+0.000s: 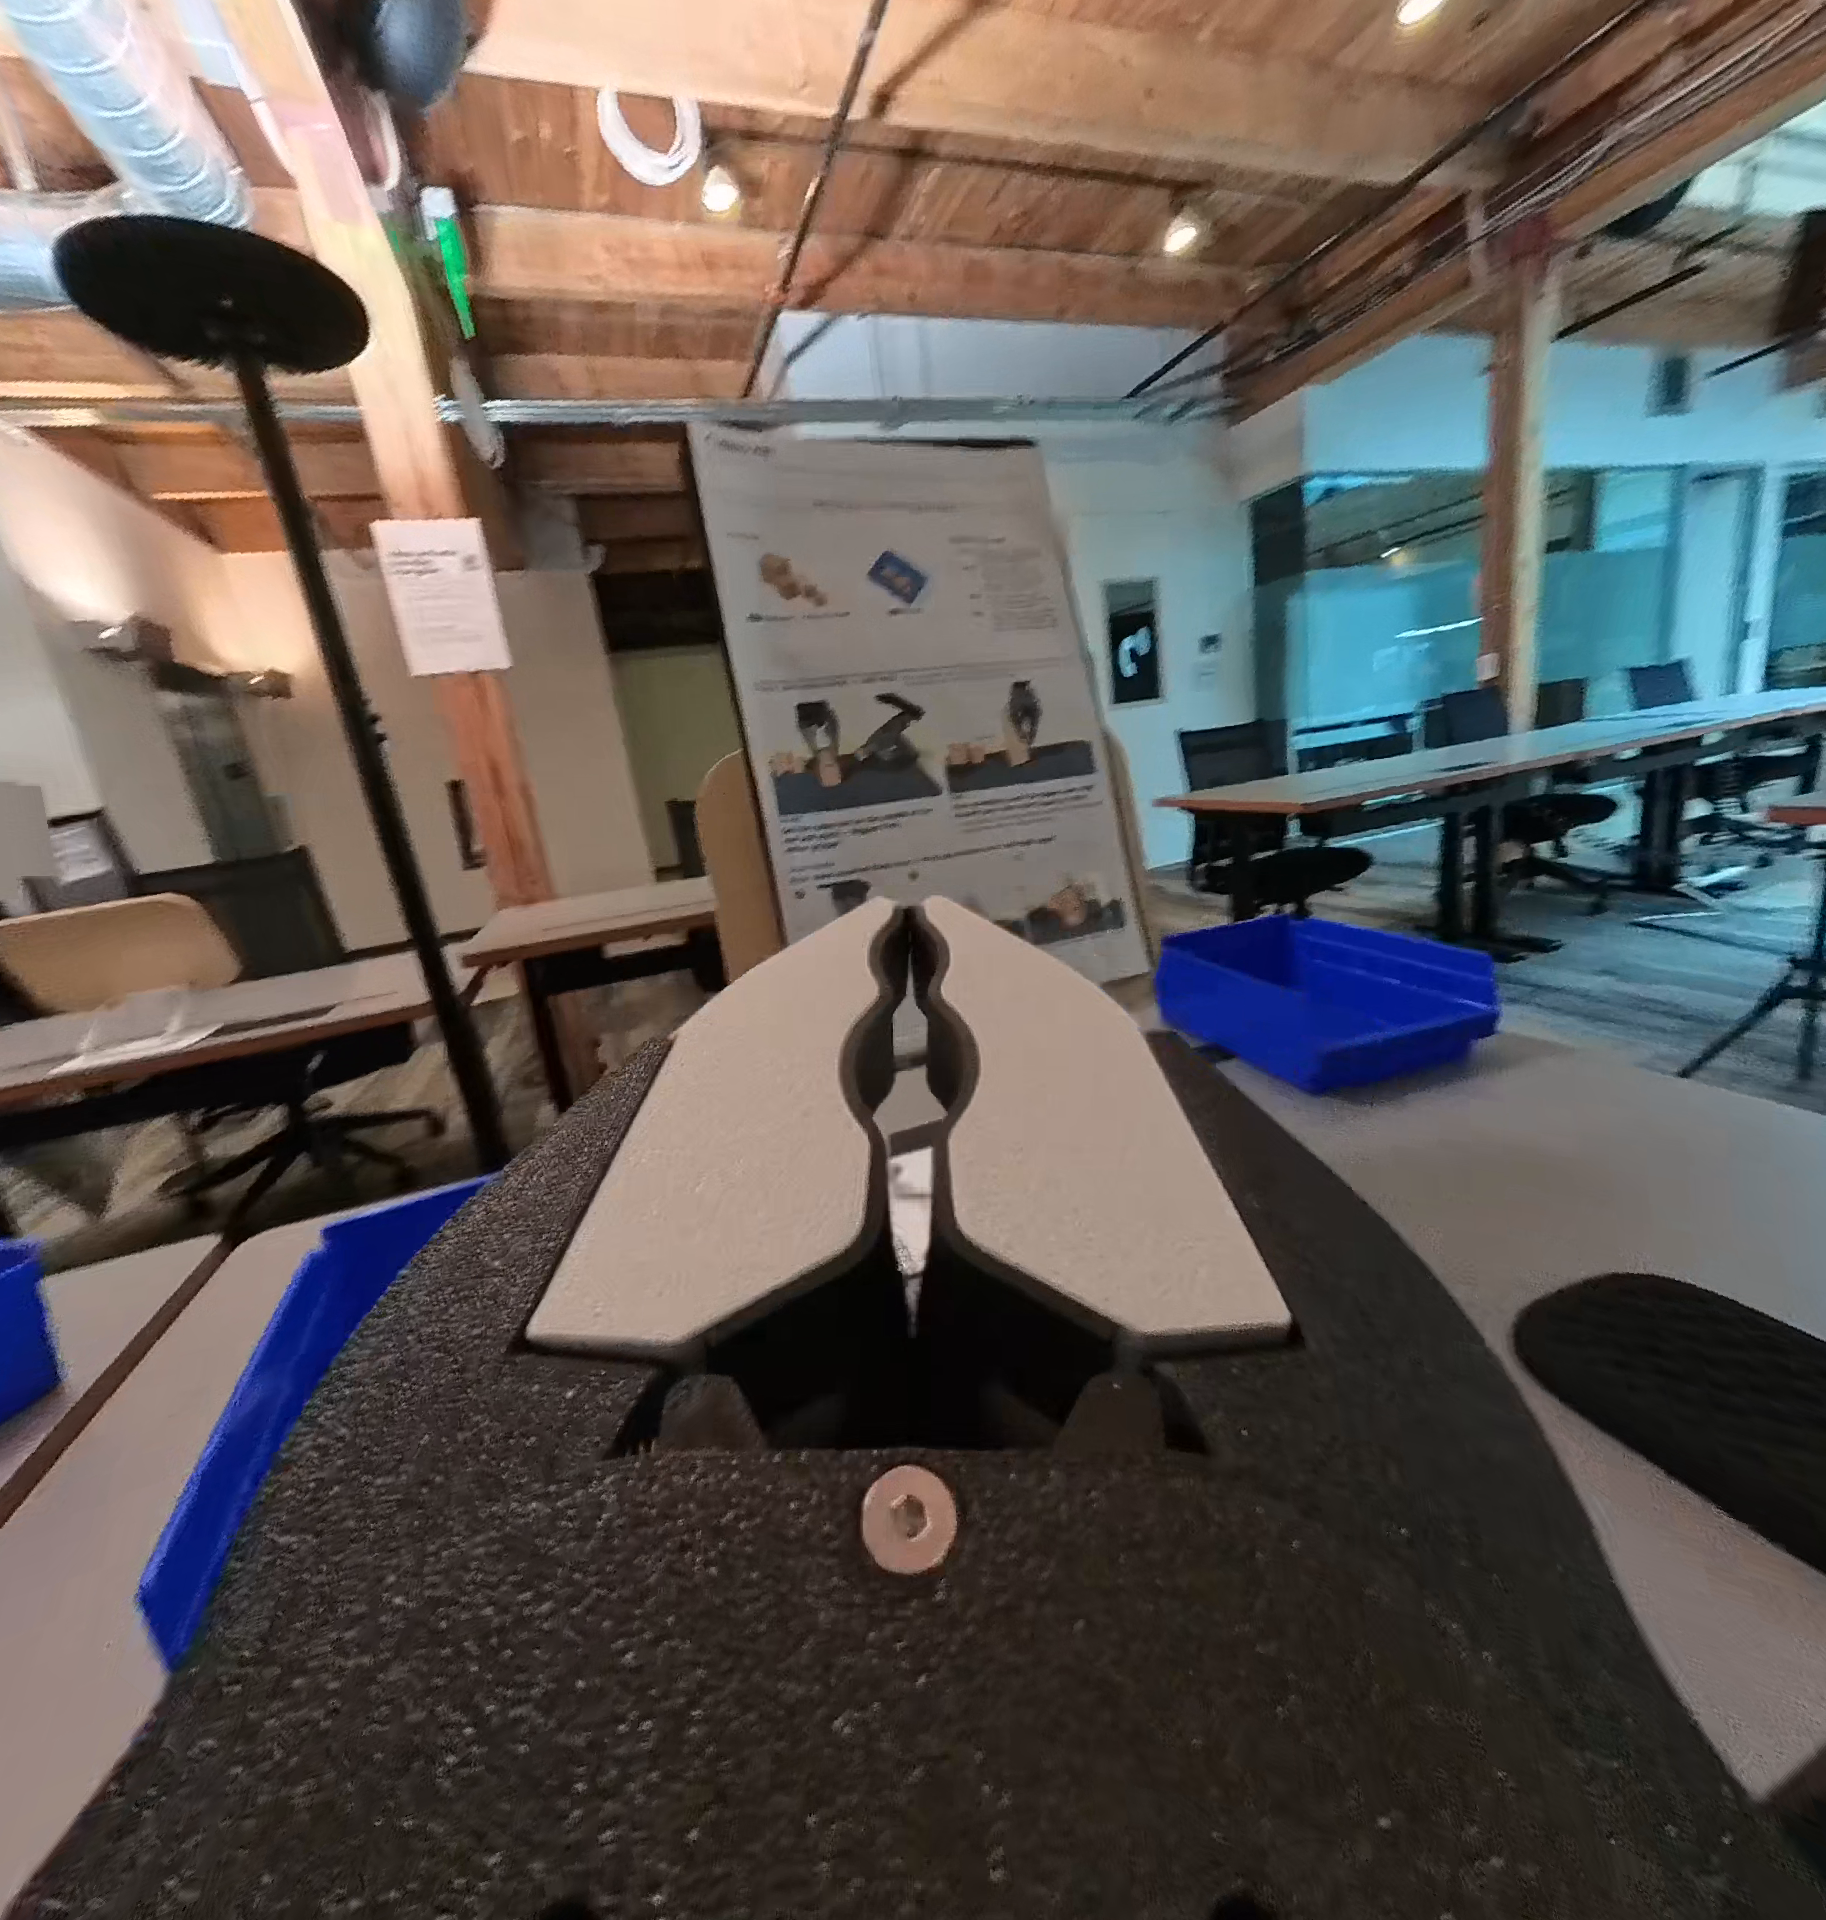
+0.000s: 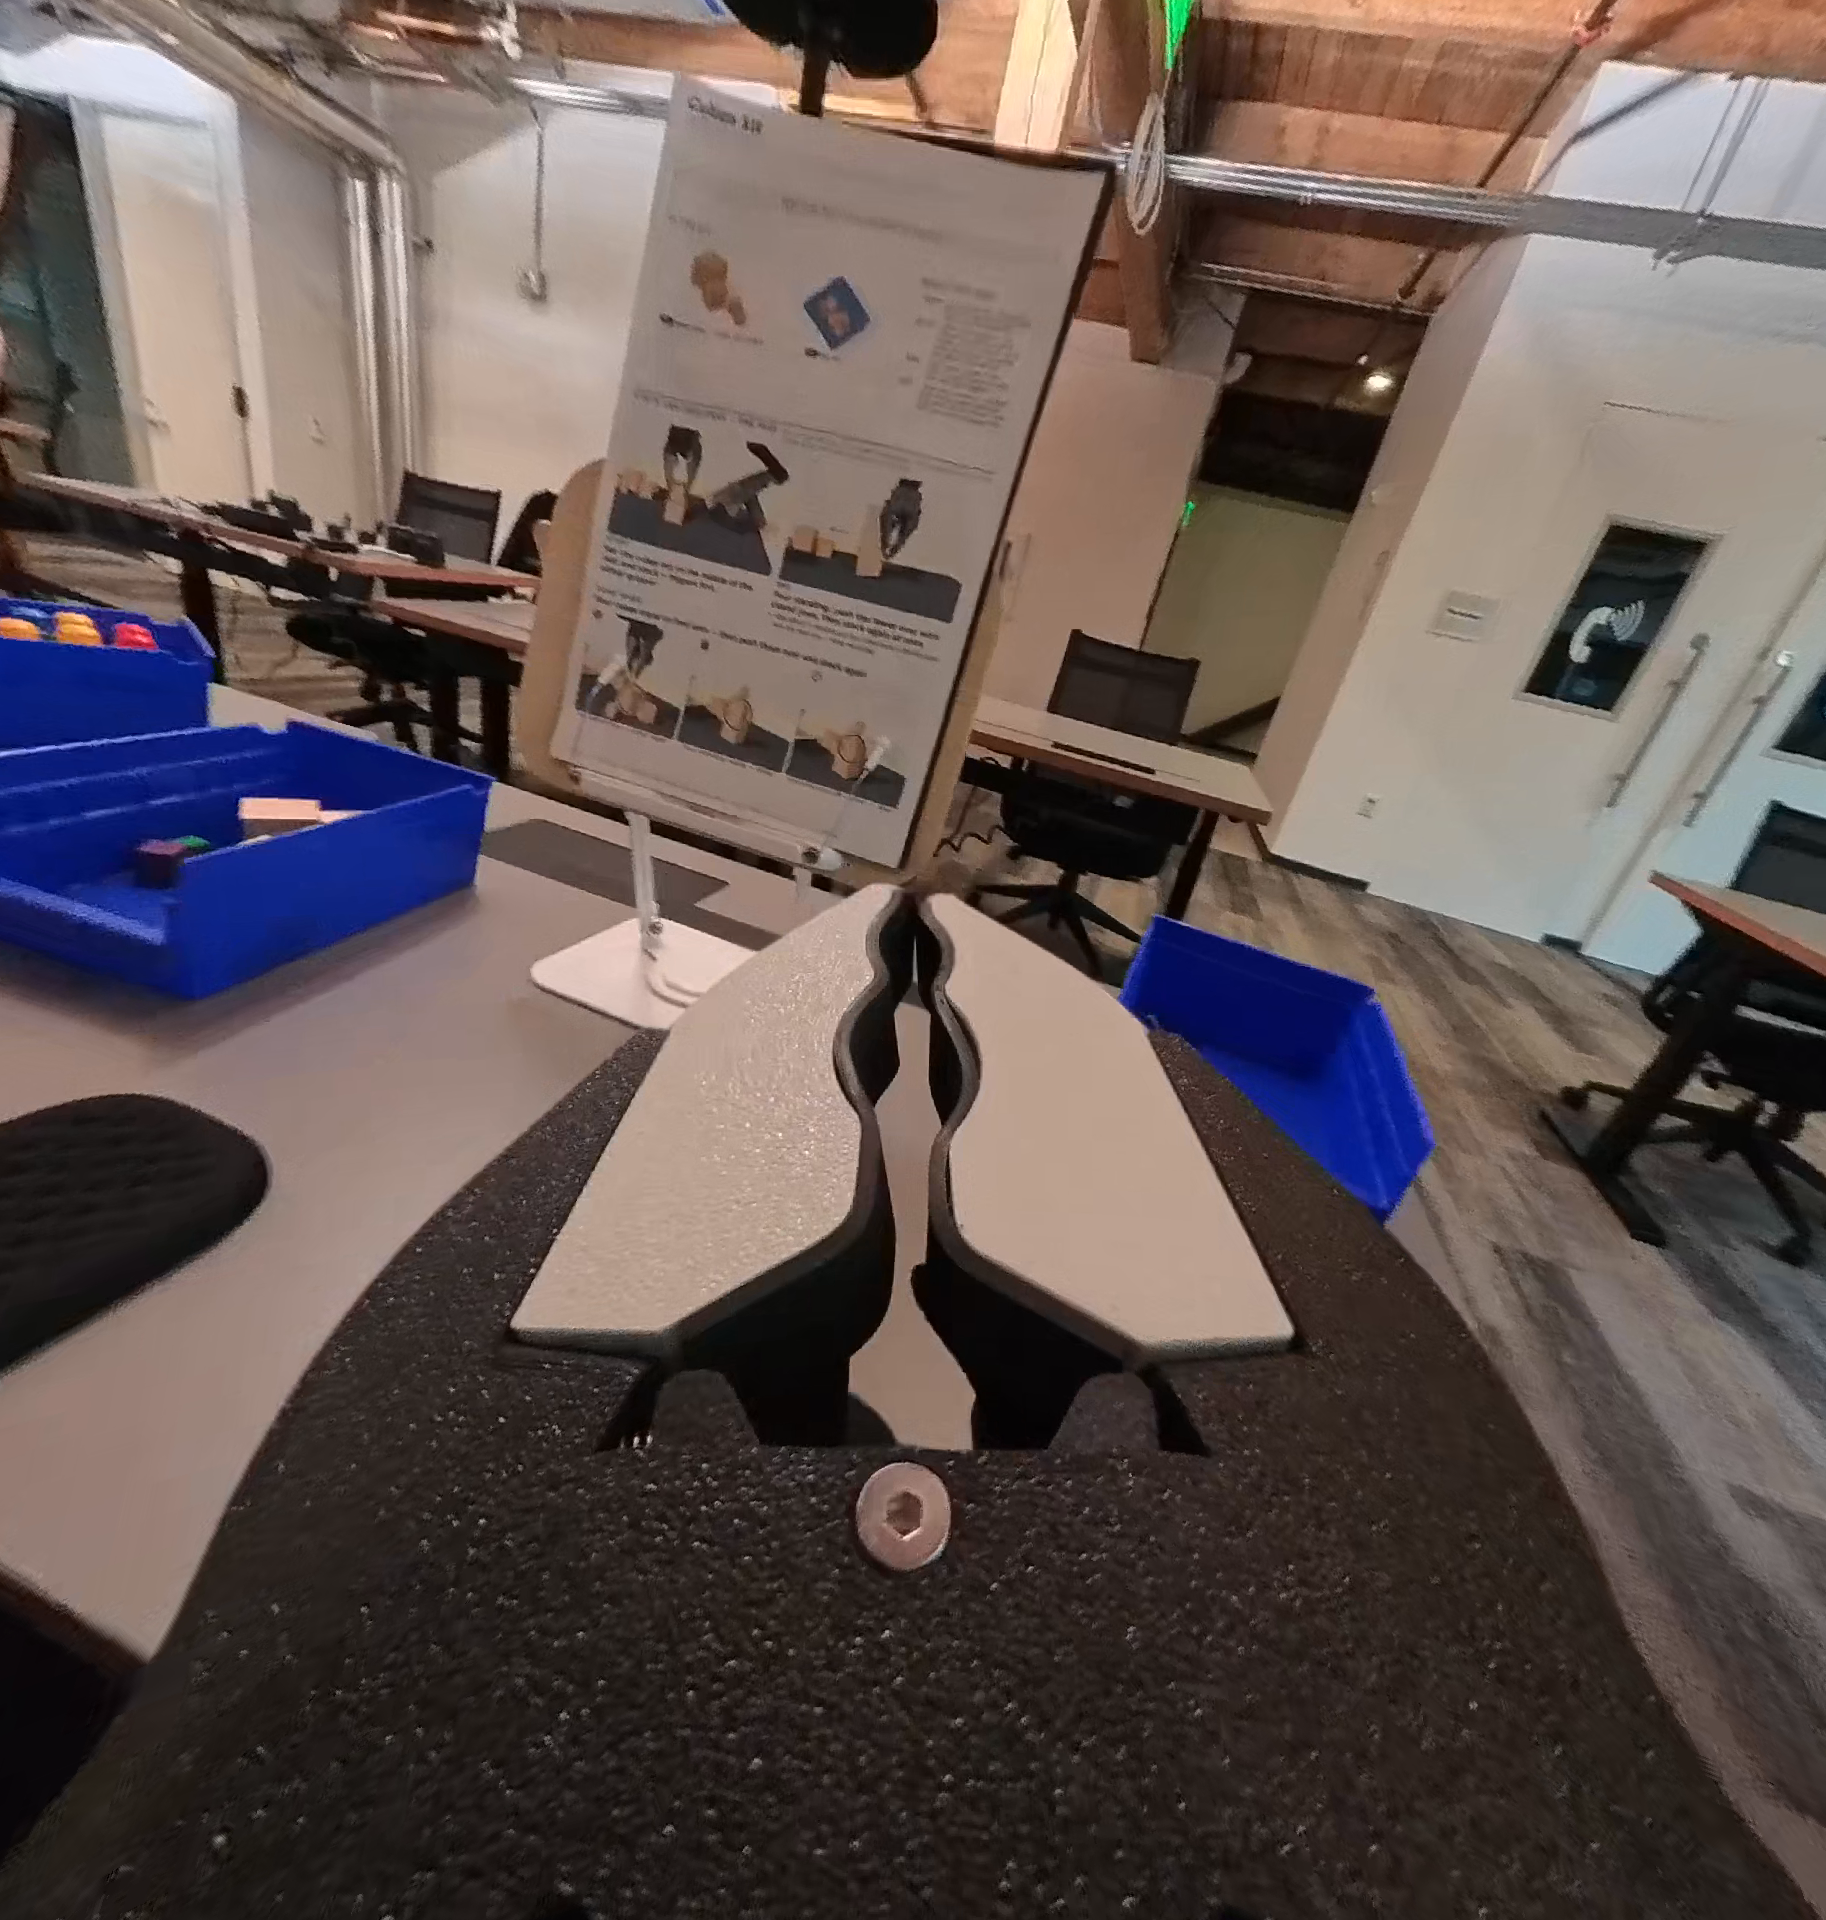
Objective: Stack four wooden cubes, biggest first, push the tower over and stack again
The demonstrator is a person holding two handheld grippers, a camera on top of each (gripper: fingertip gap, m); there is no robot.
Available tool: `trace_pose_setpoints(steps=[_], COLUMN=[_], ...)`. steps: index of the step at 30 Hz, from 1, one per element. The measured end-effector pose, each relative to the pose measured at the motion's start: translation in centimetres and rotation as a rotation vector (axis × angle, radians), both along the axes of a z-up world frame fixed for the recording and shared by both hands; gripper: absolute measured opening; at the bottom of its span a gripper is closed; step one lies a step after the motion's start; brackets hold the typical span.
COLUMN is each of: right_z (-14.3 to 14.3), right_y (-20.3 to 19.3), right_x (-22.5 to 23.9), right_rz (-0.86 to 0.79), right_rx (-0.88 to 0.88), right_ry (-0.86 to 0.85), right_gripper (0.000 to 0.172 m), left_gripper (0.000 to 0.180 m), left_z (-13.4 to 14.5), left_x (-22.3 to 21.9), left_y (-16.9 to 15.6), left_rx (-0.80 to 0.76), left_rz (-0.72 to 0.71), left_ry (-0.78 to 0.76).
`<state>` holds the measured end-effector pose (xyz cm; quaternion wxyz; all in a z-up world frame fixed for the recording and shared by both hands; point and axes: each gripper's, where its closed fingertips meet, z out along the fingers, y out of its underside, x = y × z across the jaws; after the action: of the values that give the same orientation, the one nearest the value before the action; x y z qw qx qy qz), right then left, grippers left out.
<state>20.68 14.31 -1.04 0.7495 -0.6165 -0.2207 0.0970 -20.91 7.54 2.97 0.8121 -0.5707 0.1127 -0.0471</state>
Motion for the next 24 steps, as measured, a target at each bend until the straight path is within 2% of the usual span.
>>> trace_pose_setpoints(steps=[1, 3, 4, 6, 7, 8, 15, 19, 24], right_z=[0.0, 0.1, 0.0, -0.3, -0.5, -0.8, -3.0, -5.0, -6.8], right_y=[0.6, 1.8, 2.4, 3.7, 4.2, 4.7, 7.1, 8.3, 8.7], right_x=[0.0, -0.1, -0.2, -0.9, -1.2, -1.6, -3.2, -3.7, -4.3], right_rz=[-0.029, -0.105, -0.137, -0.171, -0.18, -0.179, -0.112, -0.054, 0.011], right_rx=[0.009, 0.037, 0.044, 0.036, 0.033, 0.028, -0.068, -0.143, -0.185], right_ry=[-0.004, -0.029, -0.041, -0.05, -0.049, -0.044, -0.05, -0.069, -0.089], right_gripper=[0.009, 0.062, 0.088, 0.129, 0.141, 0.144, 0.144, 0.143, 0.133], left_gripper=[0.018, 0.091, 0.113, 0.145, 0.146, 0.146, 0.146, 0.14, 0.106], left_z=[-0.2, -0.7, -1.1, -2.0, -2.6, -3.1, -5.2, -6.7, -8.9], left_x=[-0.2, -0.7, -1.0, -1.3, -1.4, -1.4, -2.6, -3.7, -6.6], left_y=[0.5, 1.7, 2.3, 3.5, 4.1, 4.5, 7.1, 9.5, 12.8], left_rx=[-0.016, -0.043, -0.061, -0.12, -0.159, -0.186, -0.28, -0.353, -0.505], left_rz=[0.035, 0.111, 0.149, 0.197, 0.206, 0.21, 0.194, 0.042, -0.201], left_ry=[-0.005, -0.002, -0.004, -0.018, -0.025, -0.034, -0.001, 0.095, 0.262])
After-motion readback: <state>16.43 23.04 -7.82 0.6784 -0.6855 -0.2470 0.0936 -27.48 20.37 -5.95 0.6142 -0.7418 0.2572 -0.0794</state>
